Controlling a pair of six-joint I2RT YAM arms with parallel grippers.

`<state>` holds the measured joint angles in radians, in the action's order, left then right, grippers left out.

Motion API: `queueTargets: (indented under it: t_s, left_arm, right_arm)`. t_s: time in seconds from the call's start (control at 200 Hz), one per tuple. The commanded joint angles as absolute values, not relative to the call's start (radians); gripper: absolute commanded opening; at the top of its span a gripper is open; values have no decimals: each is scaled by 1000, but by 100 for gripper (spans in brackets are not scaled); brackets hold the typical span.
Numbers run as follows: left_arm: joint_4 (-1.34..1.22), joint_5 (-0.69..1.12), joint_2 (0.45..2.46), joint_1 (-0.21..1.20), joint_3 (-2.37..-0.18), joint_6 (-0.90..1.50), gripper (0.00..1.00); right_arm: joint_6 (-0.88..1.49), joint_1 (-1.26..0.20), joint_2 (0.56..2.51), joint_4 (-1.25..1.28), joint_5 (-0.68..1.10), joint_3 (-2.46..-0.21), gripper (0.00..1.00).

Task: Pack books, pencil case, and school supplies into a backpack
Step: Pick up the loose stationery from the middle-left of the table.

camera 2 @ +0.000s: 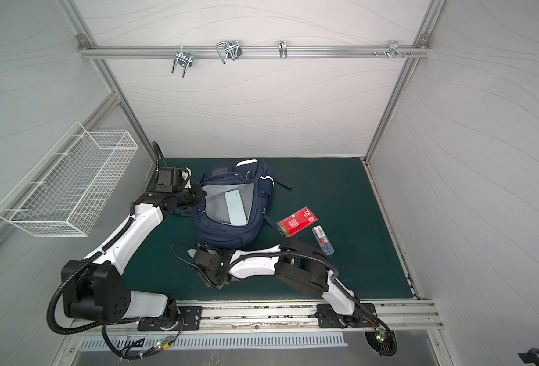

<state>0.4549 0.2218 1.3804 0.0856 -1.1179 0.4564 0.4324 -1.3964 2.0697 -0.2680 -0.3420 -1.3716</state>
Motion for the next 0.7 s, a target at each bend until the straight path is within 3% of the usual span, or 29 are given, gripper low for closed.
queueTargets:
  t_s: [0.0, 0.3, 0.695]
  left_arm:
    - [373, 250, 1345, 71, -1122, 502, 0]
    - [364, 325, 1388, 146, -1128, 497, 0]
    - [408, 285, 1384, 299, -1147, 432, 0]
  right_arm:
    - [529, -1395, 1924, -400, -411, -1230, 43]
    - [666, -1429, 1597, -495, -458, -1013, 36]
    - [784, -1427, 1208, -753, -597, -941, 36]
